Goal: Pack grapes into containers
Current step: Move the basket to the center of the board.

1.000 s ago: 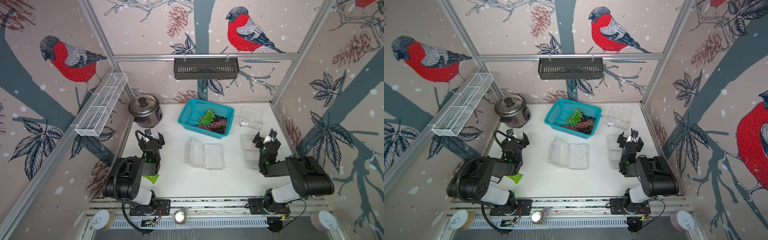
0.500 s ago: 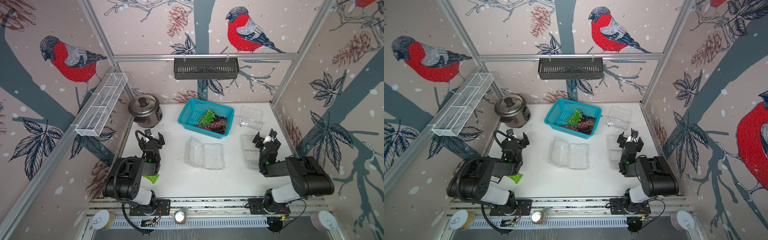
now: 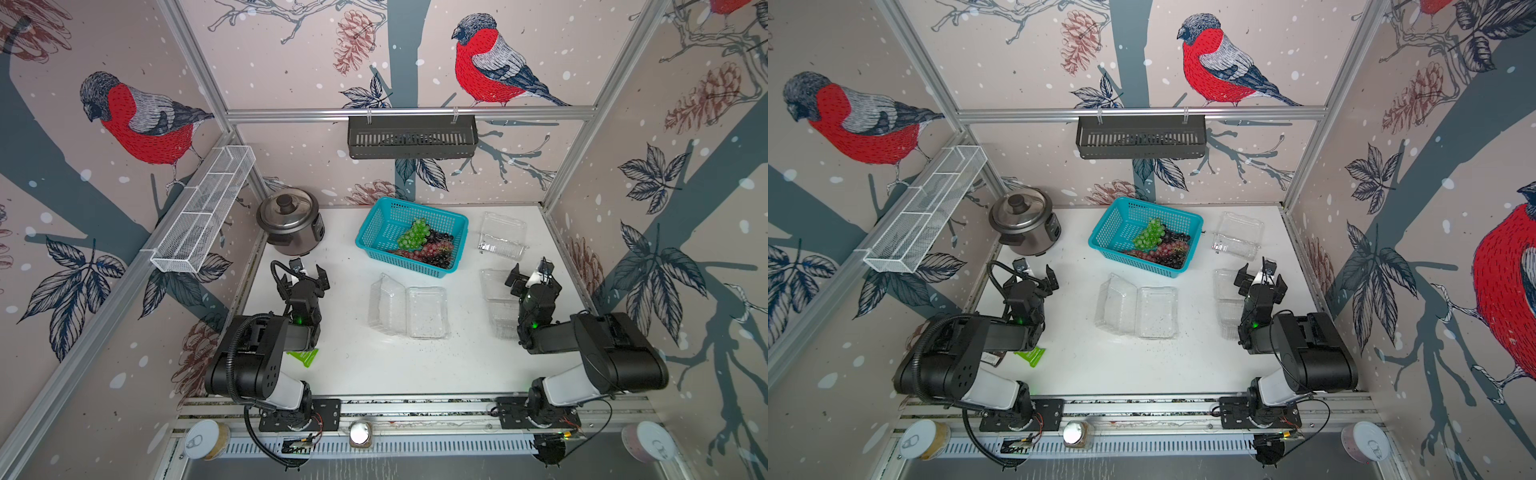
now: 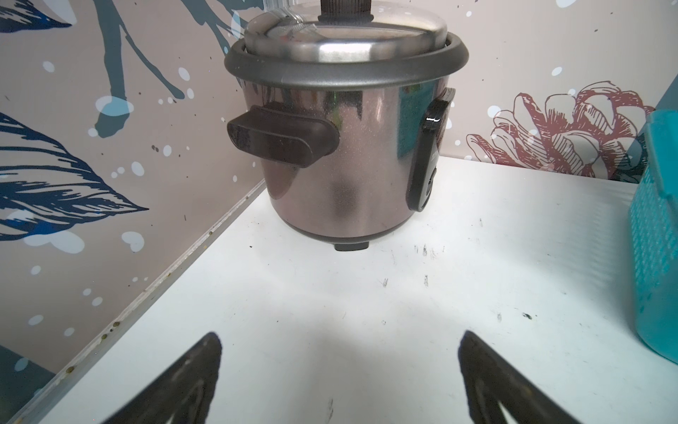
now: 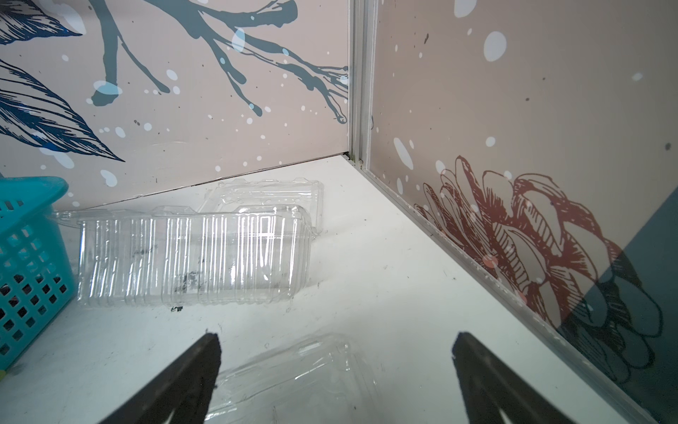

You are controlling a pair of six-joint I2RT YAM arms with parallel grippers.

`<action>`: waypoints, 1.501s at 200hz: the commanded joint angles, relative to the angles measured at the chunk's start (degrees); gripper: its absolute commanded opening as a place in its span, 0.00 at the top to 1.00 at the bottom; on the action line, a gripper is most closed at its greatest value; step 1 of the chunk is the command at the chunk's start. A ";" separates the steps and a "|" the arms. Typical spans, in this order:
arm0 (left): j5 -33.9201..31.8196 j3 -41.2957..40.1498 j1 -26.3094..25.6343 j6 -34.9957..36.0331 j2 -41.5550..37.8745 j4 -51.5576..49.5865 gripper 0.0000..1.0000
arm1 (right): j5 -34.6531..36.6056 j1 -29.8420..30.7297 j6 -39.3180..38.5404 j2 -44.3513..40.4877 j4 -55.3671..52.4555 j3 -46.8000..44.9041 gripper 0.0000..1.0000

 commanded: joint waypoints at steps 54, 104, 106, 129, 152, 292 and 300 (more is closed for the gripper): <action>-10.33 15.39 -5.52 -4.45 -13.13 -33.79 0.02 | 2.50 1.14 -0.62 -2.46 3.13 -1.92 0.00; 0.70 23.14 -5.59 -24.15 -23.14 -60.07 0.02 | 10.12 3.31 4.17 -14.20 -26.70 9.70 0.00; 1.41 22.93 -5.60 -24.31 -23.40 -59.97 0.02 | 10.09 3.13 5.06 -14.21 -27.84 10.20 0.00; 7.87 20.63 -5.58 -30.01 -27.09 -58.67 0.02 | 12.99 2.92 12.47 -14.24 -41.44 17.67 0.00; 14.40 21.40 -5.58 -35.05 -28.13 -58.72 0.02 | 10.25 0.78 27.67 -13.22 -58.17 26.49 0.00; 40.63 28.38 -5.62 -46.00 -11.40 -50.20 0.02 | -12.07 22.39 23.29 17.14 -84.00 62.21 0.18; 40.83 28.16 -5.66 -45.94 -11.42 -50.30 0.02 | -12.12 22.40 23.17 17.33 -84.18 62.07 0.18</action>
